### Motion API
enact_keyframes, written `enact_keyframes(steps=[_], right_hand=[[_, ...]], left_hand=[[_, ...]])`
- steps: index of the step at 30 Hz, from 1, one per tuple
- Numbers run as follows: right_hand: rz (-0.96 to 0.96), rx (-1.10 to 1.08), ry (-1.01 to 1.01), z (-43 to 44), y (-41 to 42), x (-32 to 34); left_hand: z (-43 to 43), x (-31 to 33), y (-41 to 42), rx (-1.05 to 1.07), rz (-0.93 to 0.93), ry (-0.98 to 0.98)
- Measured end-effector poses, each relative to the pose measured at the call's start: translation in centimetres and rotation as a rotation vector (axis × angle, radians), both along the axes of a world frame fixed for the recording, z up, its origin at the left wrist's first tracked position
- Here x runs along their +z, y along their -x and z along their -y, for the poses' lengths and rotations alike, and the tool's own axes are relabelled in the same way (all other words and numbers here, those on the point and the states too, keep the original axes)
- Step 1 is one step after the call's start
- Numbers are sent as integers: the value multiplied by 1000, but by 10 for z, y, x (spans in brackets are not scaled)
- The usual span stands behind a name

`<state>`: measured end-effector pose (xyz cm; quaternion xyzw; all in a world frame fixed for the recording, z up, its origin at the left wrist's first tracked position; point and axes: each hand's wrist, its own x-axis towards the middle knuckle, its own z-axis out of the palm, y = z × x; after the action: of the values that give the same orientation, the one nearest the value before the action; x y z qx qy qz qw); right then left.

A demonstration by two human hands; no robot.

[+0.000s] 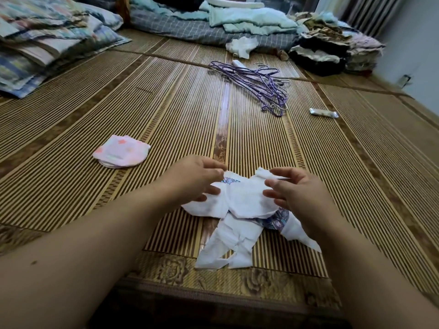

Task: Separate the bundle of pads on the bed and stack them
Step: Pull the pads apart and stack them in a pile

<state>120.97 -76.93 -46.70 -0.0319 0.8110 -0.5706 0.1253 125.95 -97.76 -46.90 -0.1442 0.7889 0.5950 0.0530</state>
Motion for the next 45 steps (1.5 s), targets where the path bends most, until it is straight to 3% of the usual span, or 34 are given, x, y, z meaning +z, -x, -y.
enact_keyframes(steps=[1, 3, 6, 8, 10, 16, 19, 23, 26, 33, 38, 45], right_hand=[[-42, -20, -76, -1, 1, -1], [-143, -50, -327, -5, 4, -6], [-112, 13, -678, -8, 6, -11], [-23, 41, -733, -6, 5, -11], [-6, 28, -736, -4, 5, -13], [8, 5, -594, 1, 3, -14], [-57, 20, -474, -1, 2, -8], [-109, 38, -109, 8, -11, 7], [-119, 115, 27, 21, -26, 14], [-207, 220, 38, 37, -45, 12], [-235, 222, 18, 36, -42, 8], [-294, 187, -62, 34, -40, 4]], left_hand=[[6, 2, -1, 19, -37, 51], [20, 0, 0, 57, -62, 369], [32, -12, -4, 16, 177, 826], [29, -21, -7, -28, 282, 905], [24, -26, -7, -34, 263, 908], [21, -28, -5, -6, 133, 691], [22, -21, -6, 49, 63, 451], [12, -6, -13, 63, -23, -67], [0, 4, -17, 8, -55, -240], [-18, 3, -22, -28, -96, -161], [-19, 2, -20, 14, -69, -270], [-23, 3, -22, 25, -107, -261]])
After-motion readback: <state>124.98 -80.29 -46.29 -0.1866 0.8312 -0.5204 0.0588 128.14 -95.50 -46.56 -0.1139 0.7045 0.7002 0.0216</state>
